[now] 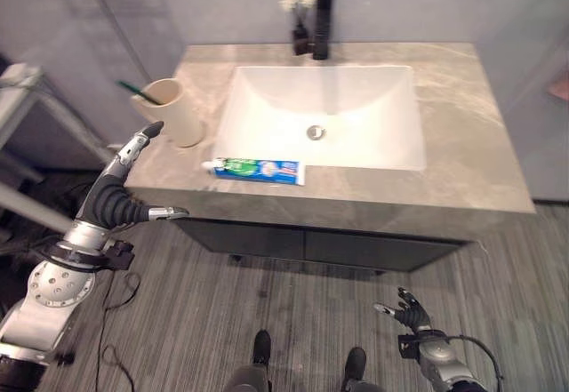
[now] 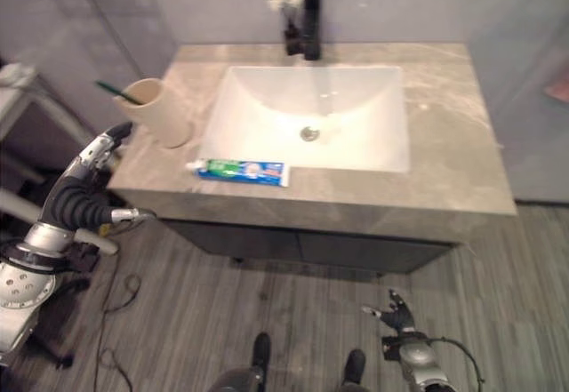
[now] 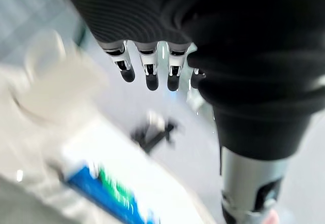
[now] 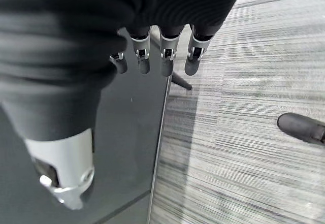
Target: Put brush and paste in cup on sink, flatten towel.
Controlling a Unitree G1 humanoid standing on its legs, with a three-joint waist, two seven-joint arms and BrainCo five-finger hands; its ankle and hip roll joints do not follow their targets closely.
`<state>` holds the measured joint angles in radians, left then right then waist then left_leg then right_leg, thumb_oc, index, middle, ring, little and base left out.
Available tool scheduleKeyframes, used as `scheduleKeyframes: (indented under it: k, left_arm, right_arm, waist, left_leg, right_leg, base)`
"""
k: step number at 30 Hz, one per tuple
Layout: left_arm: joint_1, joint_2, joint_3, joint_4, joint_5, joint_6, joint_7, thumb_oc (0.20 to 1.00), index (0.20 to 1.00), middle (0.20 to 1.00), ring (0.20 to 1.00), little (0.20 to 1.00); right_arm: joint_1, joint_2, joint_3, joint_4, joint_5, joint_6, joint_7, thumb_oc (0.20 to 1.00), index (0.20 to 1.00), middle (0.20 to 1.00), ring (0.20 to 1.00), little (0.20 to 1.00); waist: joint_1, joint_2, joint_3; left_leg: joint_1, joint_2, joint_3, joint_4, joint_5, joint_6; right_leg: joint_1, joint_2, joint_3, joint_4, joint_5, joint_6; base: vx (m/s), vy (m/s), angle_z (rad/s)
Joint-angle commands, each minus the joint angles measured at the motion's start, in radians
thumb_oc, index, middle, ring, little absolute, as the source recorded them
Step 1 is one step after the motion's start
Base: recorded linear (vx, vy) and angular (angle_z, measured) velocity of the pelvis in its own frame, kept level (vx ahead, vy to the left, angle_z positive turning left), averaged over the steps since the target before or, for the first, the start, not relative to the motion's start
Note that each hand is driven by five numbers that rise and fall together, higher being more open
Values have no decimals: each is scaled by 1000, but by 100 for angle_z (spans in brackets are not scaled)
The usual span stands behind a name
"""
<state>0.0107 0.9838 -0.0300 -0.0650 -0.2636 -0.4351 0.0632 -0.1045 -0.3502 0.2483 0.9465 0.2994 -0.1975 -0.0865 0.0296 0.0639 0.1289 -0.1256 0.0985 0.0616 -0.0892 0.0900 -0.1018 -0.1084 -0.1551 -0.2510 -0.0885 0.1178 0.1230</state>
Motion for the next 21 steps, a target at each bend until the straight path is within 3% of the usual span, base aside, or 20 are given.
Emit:
scheduleKeyframes:
  k: [1,4,9,21]
  left_arm:
    - [-62,6,21,38,-54,-19,-4,1000,1000,1000,1000,1000]
    - [-102,-22,-10,142,-96,9,-22,1000,1000,1000,1000,1000]
    - [-128,-31,-11,207,-94,23,-8,1000,1000,1000,1000,1000]
    - [-144,-28,24,267,-70,38,15,1000,1000,1000,1000,1000]
  right_arm:
    - [-24,-5,16,-26,-12,-14,0,1000,1000,1000,1000,1000]
    - [-33,-8,30,-64,-24,-10,2,1000,1000,1000,1000,1000]
    - [-42,-5,36,-69,-34,-8,1,1000,1000,1000,1000,1000]
    - [-36,-3,36,-98,-46,-11,1,1000,1000,1000,1000,1000]
  waist:
    - [3,-31,41]
    - [-25,-39,58]
    - [-35,-42,64]
    - [-46,-41,78]
  left_leg:
    - [29,-6,27,2,-24,-3]
    - [8,-3,62,2,-20,-5]
    - [-11,0,81,2,-17,-5]
    - [-29,-7,77,2,-15,-3]
  right_leg:
    - [28,-67,47,1,23,93]
    - [-23,-68,84,1,41,98]
    - [-61,-71,105,1,55,103]
    - [-75,-81,102,1,61,106]
  base:
    - [-18,28,-31]
    - [-24,34,-32]
    - [-3,24,-21]
    - [2,4,-2]
